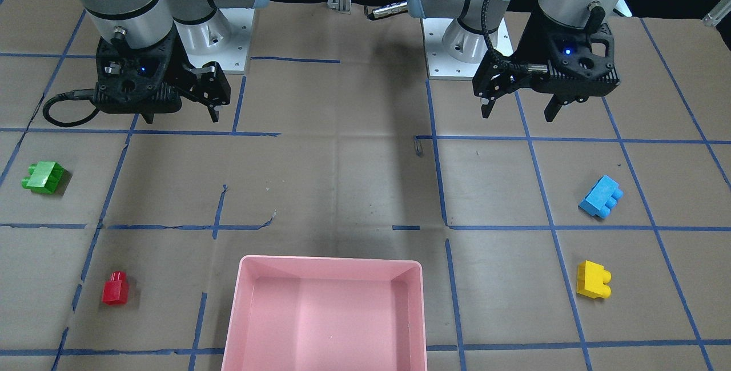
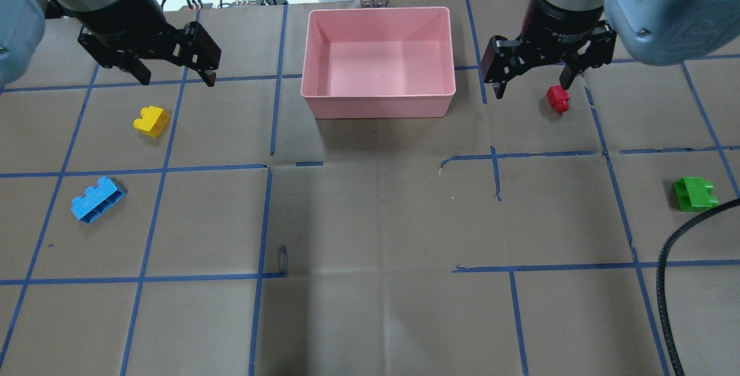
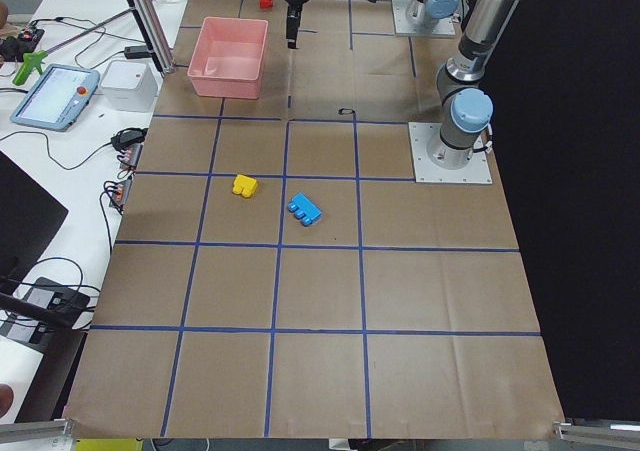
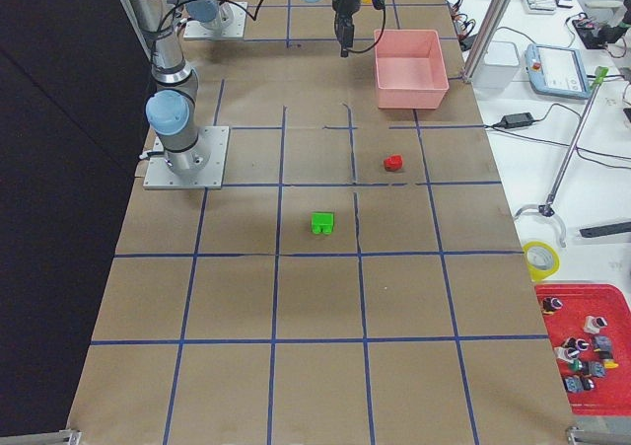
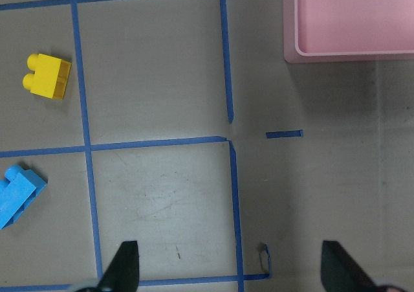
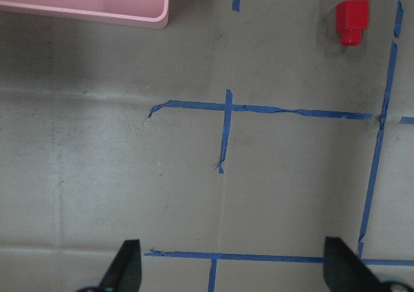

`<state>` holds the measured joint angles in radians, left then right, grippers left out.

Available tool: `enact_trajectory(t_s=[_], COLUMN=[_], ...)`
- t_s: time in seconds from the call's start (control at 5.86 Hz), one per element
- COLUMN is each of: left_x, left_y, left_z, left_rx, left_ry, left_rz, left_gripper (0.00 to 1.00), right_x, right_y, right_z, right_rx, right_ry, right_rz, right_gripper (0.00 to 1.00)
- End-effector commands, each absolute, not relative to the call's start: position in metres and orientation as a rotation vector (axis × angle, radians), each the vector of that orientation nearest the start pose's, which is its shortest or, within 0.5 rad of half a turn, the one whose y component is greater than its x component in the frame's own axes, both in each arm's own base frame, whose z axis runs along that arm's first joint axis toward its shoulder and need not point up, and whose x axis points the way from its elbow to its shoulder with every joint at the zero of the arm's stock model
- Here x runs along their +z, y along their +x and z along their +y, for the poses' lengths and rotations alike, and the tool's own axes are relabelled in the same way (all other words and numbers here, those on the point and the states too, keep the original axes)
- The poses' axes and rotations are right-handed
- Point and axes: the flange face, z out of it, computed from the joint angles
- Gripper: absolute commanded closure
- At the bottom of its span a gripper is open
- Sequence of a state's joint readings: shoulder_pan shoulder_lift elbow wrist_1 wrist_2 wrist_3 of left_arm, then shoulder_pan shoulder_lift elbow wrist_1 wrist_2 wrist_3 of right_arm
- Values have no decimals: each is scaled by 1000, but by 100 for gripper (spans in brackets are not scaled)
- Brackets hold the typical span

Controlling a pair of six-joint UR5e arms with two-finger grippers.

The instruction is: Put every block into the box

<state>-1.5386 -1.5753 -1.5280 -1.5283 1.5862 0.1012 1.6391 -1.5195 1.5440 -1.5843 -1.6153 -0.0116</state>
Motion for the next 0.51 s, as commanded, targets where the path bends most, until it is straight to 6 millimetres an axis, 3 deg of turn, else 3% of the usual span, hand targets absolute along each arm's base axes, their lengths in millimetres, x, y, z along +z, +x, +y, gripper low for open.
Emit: enact_trajectory(t_s=[0.0,0.34], left_x=[511,507], left_y=[-116,-116], left_z=[-506,-507], left_rx=[-123,-112], left_ry=[107,95], left_rz=[3117,3123], left_gripper=[1,1], right_x=[472,467], right_y=[166,165], right_z=[-503,-506], right_rx=[34,45], right_ry=[-133,-150], right_rz=[3184,3184], right_gripper=[0,0])
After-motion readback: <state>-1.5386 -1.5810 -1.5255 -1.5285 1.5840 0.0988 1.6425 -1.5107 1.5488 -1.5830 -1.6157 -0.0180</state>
